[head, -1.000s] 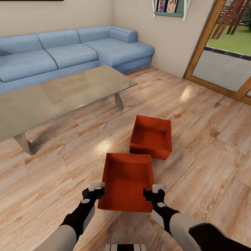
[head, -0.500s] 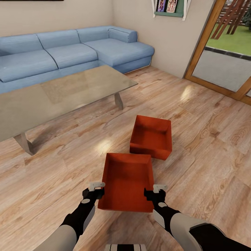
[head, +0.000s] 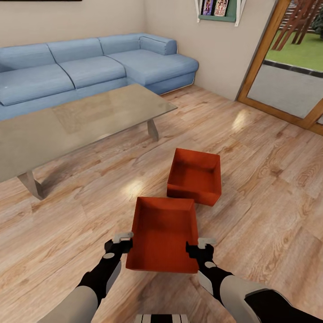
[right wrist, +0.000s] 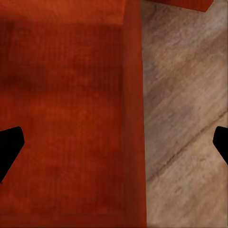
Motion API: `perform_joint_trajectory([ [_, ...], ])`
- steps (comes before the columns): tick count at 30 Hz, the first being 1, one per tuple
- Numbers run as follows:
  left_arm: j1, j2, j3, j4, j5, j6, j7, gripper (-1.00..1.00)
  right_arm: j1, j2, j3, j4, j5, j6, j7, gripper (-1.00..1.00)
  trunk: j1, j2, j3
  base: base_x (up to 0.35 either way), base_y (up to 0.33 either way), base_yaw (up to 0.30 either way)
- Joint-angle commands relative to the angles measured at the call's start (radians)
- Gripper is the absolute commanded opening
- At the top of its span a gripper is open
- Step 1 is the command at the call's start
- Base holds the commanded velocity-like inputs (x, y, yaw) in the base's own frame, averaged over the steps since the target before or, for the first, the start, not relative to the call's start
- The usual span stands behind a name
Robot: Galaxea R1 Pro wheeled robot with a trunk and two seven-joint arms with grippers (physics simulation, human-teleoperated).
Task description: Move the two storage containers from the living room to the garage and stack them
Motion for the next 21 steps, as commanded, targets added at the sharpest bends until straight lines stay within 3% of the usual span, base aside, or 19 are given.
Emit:
perform_joint_trajectory([
  [1,0.0,-0.001,0.007,-0.001,-0.01,0.001,0.0,1.0,-0.001,0.0,0.008,0.002,-0.009,-0.005,-0.003,1.0,0.0,0.0,-0.001,0.0,0.0,0.0],
  [21,0.001,-0.001,0.009,0.001,-0.009,0.002,0.001,1.0,-0.001,-0.002,0.009,0.002,-0.006,-0.028,-0.006,1.0,0.0,0.0,-0.001,0.0,0.0,0.0],
])
